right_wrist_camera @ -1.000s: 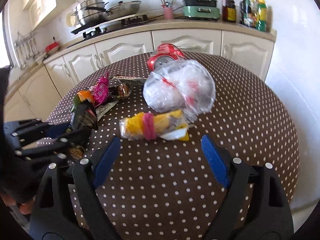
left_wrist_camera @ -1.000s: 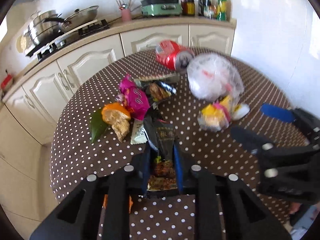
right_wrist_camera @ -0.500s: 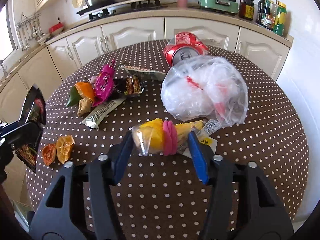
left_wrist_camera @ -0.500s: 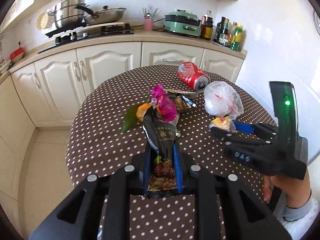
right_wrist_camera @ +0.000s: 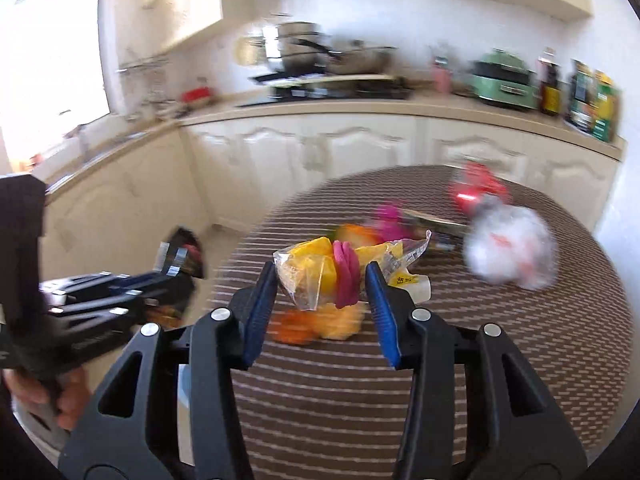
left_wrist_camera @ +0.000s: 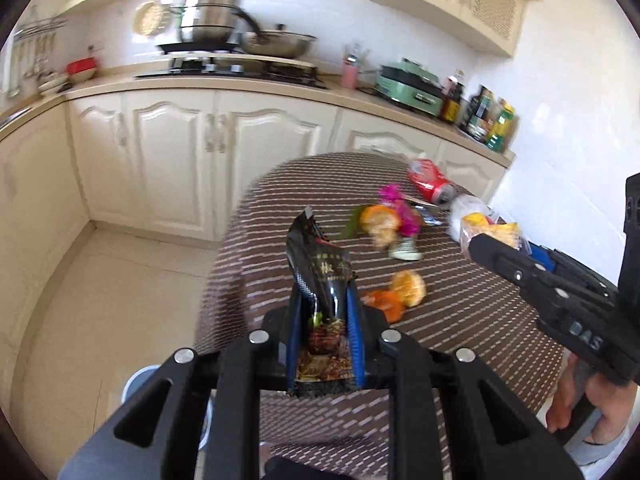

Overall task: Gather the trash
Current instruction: 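Carry both items to the bucket and open the left tool over it, then open the right tool to drop the yellow item into the bucket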

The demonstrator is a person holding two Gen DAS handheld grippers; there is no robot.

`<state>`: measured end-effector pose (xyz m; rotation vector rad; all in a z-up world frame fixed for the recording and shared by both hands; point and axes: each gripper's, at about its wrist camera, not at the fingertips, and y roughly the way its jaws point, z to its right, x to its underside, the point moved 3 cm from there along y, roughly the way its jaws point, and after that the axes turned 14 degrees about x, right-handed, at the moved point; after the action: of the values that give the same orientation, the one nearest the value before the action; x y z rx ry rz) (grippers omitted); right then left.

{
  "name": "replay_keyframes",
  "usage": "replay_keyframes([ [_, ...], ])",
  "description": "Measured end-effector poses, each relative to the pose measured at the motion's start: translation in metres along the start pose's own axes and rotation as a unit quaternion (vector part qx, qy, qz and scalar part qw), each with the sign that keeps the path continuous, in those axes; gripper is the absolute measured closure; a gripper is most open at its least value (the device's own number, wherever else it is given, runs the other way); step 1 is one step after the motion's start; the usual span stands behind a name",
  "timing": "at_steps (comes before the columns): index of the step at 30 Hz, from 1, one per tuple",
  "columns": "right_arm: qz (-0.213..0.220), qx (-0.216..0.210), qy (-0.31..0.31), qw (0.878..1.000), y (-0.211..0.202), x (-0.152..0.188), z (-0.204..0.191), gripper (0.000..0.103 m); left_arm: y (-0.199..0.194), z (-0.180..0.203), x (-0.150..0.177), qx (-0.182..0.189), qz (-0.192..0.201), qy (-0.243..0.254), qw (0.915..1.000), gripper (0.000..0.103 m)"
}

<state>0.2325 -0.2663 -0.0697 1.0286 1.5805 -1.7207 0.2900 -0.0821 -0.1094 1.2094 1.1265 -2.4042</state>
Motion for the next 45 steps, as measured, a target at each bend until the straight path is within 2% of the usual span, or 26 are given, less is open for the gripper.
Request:
replay_keyframes([
  [3,-0.004,-0.044,-0.024,0.999,0.003,0.001,-0.050,0.059,-0.026,-0.031,0.012,-0.025,0.010,-0.020,0.9994,0.083],
  [10,-0.062,-0.138,-0.067,0.986,0.041,0.032,-0.169,0.059,-0.070,-0.118,0.060,-0.104,0.007,-0.078,0.9915,0.083],
  [15,-0.114,-0.166,-0.094,0.975,0.079,0.068,-0.236,0.059,-0.077,-0.185,0.104,-0.157,-0.021,-0.134,0.9783,0.083],
  [18,-0.148,-0.170,-0.105,0.969,0.105,0.092,-0.266,0.059,-0.065,-0.226,0.129,-0.166,-0.043,-0.175,0.9696,0.083],
  [22,-0.187,-0.164,-0.115,0.962,0.144,0.117,-0.288,0.059,-0.042,-0.268,0.150,-0.173,-0.070,-0.211,0.9597,0.083],
  [25,-0.203,-0.156,-0.118,0.959,0.164,0.136,-0.298,0.059,-0.022,-0.286,0.157,-0.169,-0.081,-0.226,0.9559,0.083],
  [33,-0.226,-0.141,-0.106,0.958,0.198,0.153,-0.309,0.059,0.002,-0.306,0.152,-0.176,-0.084,-0.232,0.9532,0.074],
  [36,-0.228,-0.141,-0.105,0.958,0.205,0.154,-0.314,0.059,0.001,-0.311,0.148,-0.177,-0.076,-0.231,0.9536,0.073],
  [38,-0.229,-0.141,-0.104,0.957,0.208,0.156,-0.316,0.059,-0.001,-0.311,0.146,-0.188,-0.074,-0.230,0.9518,0.065],
  [40,-0.231,-0.141,-0.103,0.957,0.208,0.156,-0.315,0.059,-0.004,-0.313,0.146,-0.193,-0.072,-0.233,0.9506,0.061],
  [45,-0.235,-0.145,-0.104,0.955,0.208,0.157,-0.313,0.058,-0.009,-0.312,0.148,-0.202,-0.073,-0.234,0.9482,0.059],
])
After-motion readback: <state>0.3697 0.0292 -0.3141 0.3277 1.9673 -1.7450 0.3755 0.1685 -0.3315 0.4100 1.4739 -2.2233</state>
